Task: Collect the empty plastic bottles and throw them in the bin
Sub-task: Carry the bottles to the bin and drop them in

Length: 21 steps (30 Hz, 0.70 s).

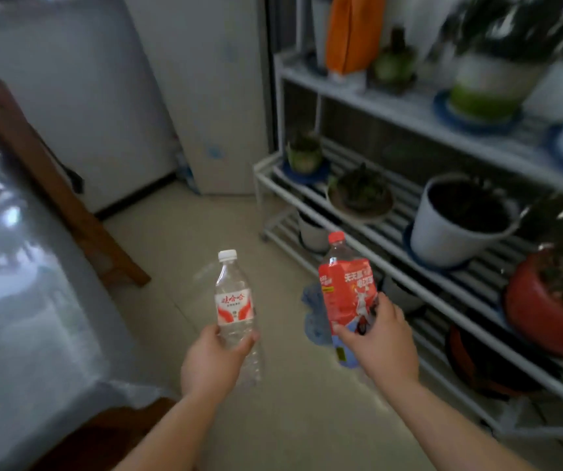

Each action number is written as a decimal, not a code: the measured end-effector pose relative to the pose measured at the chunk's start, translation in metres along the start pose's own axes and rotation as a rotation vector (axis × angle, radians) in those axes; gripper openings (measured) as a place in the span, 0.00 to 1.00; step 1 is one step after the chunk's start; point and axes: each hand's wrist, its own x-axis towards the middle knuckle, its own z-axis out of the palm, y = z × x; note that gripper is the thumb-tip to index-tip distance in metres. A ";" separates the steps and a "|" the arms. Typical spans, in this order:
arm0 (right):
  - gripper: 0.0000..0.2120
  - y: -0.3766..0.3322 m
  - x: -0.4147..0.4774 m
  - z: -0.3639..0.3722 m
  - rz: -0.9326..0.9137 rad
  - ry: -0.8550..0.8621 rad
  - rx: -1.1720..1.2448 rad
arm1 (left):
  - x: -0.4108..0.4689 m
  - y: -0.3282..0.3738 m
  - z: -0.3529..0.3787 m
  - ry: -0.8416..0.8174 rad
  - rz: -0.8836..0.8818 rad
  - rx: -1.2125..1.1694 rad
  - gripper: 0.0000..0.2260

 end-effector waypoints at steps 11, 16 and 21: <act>0.38 -0.227 -0.017 -0.108 -0.411 -0.047 0.343 | -0.086 0.077 -0.243 0.523 0.116 -0.151 0.22; 0.40 -0.326 -0.078 -0.102 -0.615 -0.147 0.426 | -0.153 0.042 -0.335 0.778 0.039 -0.145 0.19; 0.37 -0.410 -0.176 -0.078 -0.767 -0.329 0.508 | -0.229 -0.018 -0.417 1.018 -0.167 -0.171 0.20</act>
